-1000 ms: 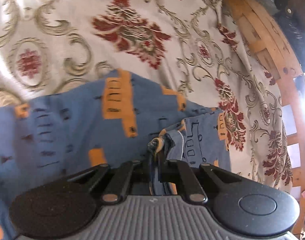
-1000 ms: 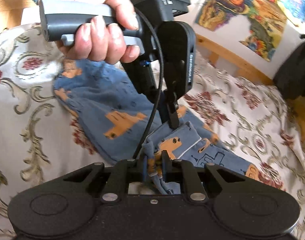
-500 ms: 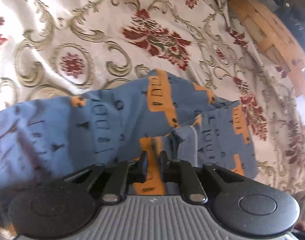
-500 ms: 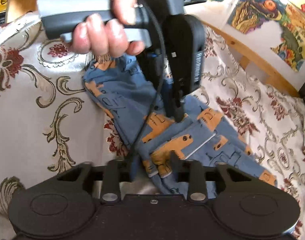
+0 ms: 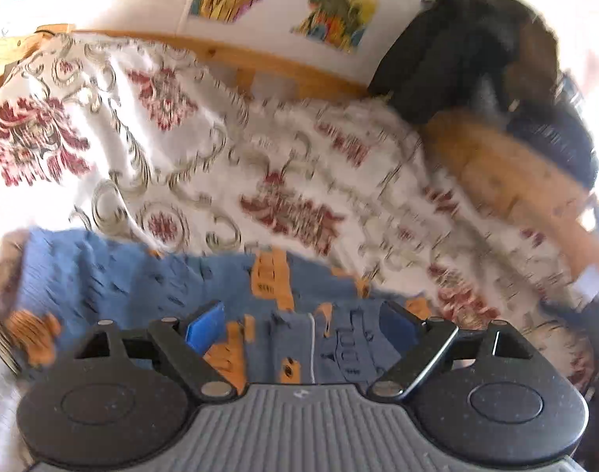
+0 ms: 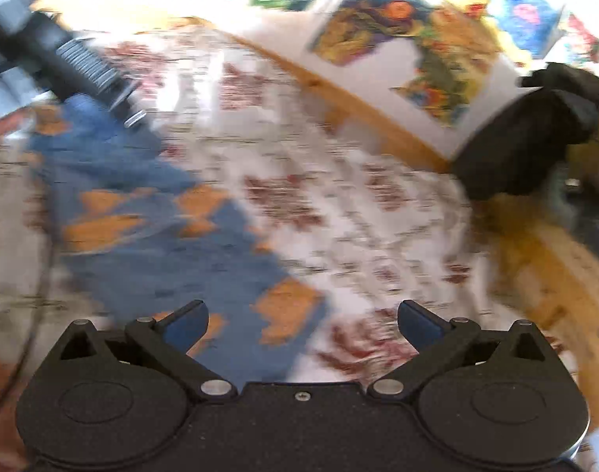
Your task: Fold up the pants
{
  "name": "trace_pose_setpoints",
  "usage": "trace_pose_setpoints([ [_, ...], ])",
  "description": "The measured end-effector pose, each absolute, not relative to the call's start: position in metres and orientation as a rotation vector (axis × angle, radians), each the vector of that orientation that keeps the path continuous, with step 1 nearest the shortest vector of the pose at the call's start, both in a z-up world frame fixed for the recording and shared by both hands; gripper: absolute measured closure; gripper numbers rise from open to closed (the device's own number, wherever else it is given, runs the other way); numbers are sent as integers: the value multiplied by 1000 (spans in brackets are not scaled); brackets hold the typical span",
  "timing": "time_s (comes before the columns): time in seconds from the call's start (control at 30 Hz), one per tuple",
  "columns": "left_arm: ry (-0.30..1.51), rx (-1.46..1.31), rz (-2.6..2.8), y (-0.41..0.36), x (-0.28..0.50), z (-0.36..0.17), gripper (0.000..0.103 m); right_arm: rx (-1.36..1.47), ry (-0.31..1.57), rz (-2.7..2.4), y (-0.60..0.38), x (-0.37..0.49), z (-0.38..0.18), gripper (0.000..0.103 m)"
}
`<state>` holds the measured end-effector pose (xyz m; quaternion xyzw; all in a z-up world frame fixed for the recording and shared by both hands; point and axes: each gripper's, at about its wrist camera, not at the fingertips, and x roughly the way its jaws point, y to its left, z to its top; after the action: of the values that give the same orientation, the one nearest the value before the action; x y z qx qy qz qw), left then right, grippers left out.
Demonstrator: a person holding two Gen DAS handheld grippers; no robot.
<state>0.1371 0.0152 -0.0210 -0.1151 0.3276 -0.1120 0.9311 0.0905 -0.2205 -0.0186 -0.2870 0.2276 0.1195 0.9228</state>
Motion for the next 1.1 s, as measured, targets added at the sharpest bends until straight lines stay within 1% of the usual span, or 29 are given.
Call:
trace_pose_setpoints([
  [0.03, 676, -221, -215, 8, 142, -25, 19, -587, 452, 225, -225, 100, -23, 1],
  [0.2, 670, -117, -66, -10, 169, -55, 21, -530, 415, 240, -226, 158, -53, 1],
  [0.27, 703, -47, 31, -9, 180, -71, 22, -578, 439, 260, -219, 178, -72, 1],
  [0.37, 722, -80, 43, 11, 186, -89, 15, -611, 479, 210, -231, 200, -92, 1],
  [0.47, 725, -8, 100, 23, 179, -88, 16, -487, 514, 177, -263, 210, -85, 1],
  [0.5, 731, -15, 111, 28, 175, -85, 18, -479, 506, 148, -269, 208, -81, 1],
  [0.6, 739, -148, 152, 48, 153, -70, 18, -440, 478, 129, -273, 191, -62, 1],
  [0.67, 686, -270, 126, 58, 130, -64, 13, -378, 486, 203, -267, 175, -50, 1],
  [0.73, 674, -297, 116, 57, 116, -64, 9, -364, 521, 279, -251, 158, -48, 1],
  [0.83, 721, -221, 113, 43, 109, -80, 9, -415, 596, 356, -226, 141, -61, 1],
  [0.9, 717, -101, 120, 33, 105, -88, 9, -510, 635, 364, -212, 136, -76, 1],
  [1.0, 733, -26, 143, 32, 99, -81, 9, -567, 597, 346, -206, 129, -80, 1],
  [1.1, 672, -70, 202, 53, 80, -63, 7, -531, 499, 353, -208, 121, -64, 1],
])
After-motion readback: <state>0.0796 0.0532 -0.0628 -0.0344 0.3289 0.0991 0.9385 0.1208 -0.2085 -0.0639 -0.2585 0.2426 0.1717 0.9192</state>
